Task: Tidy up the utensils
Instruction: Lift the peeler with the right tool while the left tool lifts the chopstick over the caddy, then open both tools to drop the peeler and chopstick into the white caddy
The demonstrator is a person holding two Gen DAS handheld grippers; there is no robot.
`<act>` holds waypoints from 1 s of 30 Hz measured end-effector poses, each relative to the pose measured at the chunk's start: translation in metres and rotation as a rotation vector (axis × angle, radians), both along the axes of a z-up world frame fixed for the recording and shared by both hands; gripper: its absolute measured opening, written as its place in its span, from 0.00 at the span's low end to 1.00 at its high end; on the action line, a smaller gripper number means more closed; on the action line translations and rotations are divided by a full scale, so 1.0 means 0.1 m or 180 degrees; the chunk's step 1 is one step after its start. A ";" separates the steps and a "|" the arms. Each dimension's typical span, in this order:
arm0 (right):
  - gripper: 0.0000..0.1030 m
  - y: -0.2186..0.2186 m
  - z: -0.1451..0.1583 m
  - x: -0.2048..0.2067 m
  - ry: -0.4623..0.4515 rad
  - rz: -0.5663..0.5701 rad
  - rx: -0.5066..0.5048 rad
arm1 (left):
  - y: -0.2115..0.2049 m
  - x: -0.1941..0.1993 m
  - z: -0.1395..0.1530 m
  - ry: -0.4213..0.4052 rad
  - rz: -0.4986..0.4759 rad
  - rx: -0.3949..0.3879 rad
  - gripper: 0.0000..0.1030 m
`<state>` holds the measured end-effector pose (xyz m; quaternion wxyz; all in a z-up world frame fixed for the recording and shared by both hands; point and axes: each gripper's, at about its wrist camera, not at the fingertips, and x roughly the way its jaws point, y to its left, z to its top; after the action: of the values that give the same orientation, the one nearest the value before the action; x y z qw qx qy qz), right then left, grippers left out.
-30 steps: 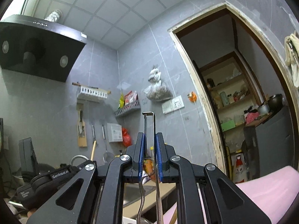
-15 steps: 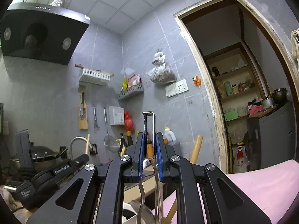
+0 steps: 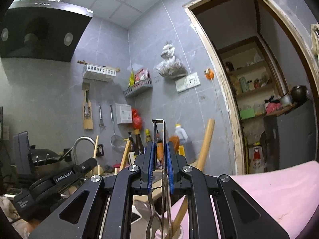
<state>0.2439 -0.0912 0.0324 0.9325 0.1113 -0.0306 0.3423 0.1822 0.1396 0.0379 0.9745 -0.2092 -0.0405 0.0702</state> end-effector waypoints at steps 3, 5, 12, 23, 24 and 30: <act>0.10 -0.02 -0.03 0.00 0.0035 -0.0002 -0.0022 | -0.07 -0.01 -0.02 0.0009 0.0003 0.0119 0.02; 0.10 -0.05 -0.04 0.00 0.0055 -0.0002 0.0000 | -0.13 -0.01 -0.03 0.0018 0.0012 0.0228 0.02; 0.10 -0.04 -0.04 0.01 0.0120 0.0038 0.0005 | -0.34 -0.01 -0.11 0.0047 -0.0044 0.0602 0.02; 0.11 -0.04 -0.06 0.00 0.0138 0.0040 -0.0001 | -0.43 0.08 -0.20 0.0241 -0.0271 0.0711 0.03; 0.11 -0.03 -0.06 0.00 0.0135 0.0037 -0.0004 | -0.42 0.07 -0.20 0.0249 -0.0280 0.0708 0.03; 0.12 -0.01 -0.06 -0.03 0.0098 0.0054 -0.0045 | -0.43 0.03 -0.22 0.0269 -0.0364 0.0723 0.03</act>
<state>0.2407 -0.0921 0.0261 0.9307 0.1102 -0.0128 0.3487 0.1851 0.0969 0.0155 0.9952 -0.0963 0.0050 0.0182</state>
